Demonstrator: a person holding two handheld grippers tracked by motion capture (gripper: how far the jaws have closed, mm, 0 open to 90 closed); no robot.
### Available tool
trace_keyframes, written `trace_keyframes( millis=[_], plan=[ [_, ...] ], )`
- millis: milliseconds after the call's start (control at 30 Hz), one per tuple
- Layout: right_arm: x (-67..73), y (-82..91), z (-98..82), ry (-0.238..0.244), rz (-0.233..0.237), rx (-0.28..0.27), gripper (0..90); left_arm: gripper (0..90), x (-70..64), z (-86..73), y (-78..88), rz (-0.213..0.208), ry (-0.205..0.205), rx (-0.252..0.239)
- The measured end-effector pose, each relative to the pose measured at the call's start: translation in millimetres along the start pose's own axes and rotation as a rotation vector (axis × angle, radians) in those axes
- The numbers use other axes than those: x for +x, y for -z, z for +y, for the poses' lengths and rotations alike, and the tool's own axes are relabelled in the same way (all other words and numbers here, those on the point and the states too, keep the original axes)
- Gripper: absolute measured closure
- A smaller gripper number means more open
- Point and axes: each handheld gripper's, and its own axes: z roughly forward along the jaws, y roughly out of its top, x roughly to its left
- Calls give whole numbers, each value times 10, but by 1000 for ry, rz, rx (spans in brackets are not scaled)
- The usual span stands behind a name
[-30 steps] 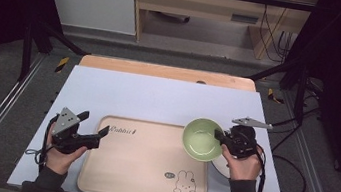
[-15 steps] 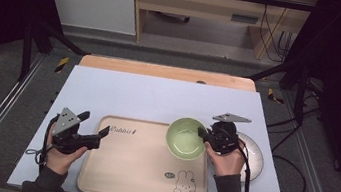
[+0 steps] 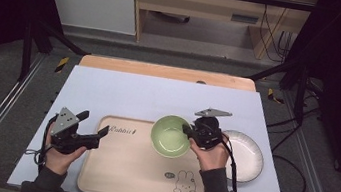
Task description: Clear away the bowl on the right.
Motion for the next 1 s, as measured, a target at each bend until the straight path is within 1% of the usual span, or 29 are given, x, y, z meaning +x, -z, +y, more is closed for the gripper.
trace_keyframes(
  millis=[67,233,267,300,333,367,433,533,633,733,967,1000],
  plan=[
    [26,-31,22,10,7,-3,828,139,0,2,3,-1,2,-2],
    [97,-112,70,13,20,6,828,138,4,3,7,0,7,-7],
    [116,-150,83,13,25,7,828,138,4,4,8,0,7,-8],
    [116,-150,83,13,25,7,828,138,5,6,11,0,6,-9],
    [121,-171,89,19,25,6,828,138,6,8,15,1,3,-7],
    [138,-191,94,13,29,10,828,139,5,9,16,1,5,-10],
    [158,-243,97,18,30,16,828,138,7,11,18,0,6,-11],
    [170,-278,97,14,34,26,828,138,10,10,18,1,6,-10],
    [178,-337,95,27,34,35,828,138,6,10,17,0,5,-10],
    [196,-391,90,18,37,44,828,139,4,10,17,-1,5,-10],
    [234,-463,79,23,38,52,828,139,-4,13,16,-4,3,-10],
    [235,-493,75,25,39,60,828,139,-4,13,16,-5,3,-10]
  ],
)
